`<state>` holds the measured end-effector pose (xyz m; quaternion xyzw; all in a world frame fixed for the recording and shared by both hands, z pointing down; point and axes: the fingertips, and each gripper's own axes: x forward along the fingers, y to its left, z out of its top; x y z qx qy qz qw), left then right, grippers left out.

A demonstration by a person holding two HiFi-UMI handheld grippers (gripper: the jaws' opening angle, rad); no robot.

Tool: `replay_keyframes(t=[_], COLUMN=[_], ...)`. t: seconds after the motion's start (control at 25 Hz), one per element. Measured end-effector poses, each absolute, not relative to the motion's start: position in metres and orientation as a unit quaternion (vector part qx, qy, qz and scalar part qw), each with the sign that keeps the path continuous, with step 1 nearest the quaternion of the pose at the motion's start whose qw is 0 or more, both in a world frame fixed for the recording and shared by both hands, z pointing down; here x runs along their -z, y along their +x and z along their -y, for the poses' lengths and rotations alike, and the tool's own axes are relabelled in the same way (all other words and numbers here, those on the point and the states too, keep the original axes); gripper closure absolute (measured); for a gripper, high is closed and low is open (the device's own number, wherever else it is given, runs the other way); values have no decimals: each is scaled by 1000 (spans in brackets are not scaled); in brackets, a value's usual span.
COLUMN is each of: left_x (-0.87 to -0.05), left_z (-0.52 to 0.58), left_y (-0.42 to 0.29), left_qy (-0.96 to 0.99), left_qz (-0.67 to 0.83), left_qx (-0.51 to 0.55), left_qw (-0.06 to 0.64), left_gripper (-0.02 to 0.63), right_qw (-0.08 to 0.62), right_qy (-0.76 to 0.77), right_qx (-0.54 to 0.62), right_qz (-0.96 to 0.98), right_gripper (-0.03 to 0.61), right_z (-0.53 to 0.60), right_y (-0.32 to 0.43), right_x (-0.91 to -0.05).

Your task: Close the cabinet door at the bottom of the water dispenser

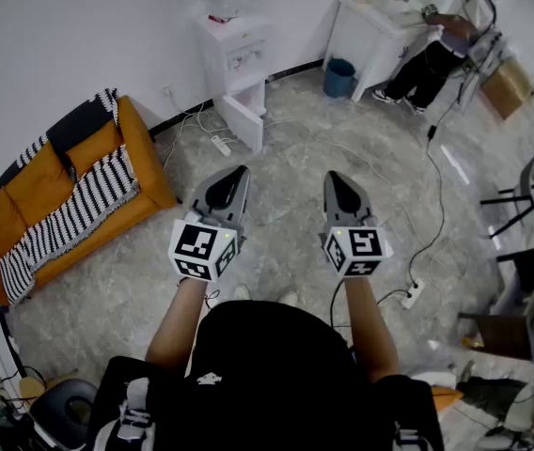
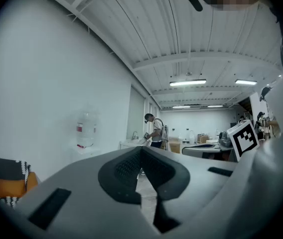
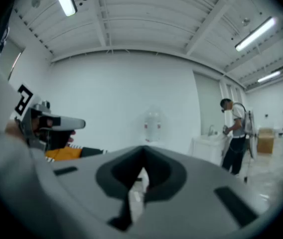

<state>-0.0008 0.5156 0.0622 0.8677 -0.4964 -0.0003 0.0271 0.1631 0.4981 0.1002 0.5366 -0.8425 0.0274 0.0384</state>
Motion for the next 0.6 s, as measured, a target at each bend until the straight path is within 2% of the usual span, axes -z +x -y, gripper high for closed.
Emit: replay_keyframes(t=[0.6], left_x=[-65], left_z=[-517], left_y=[26], left_qy=[867], left_qz=[498], left_qx=[-6], left_qw=[30], left_gripper=[603], right_qw=[27], right_qy=[532], right_qx=[-34], right_qz=[846], right_gripper=[545], right_z=[-503], right_y=[186], right_x=[-103])
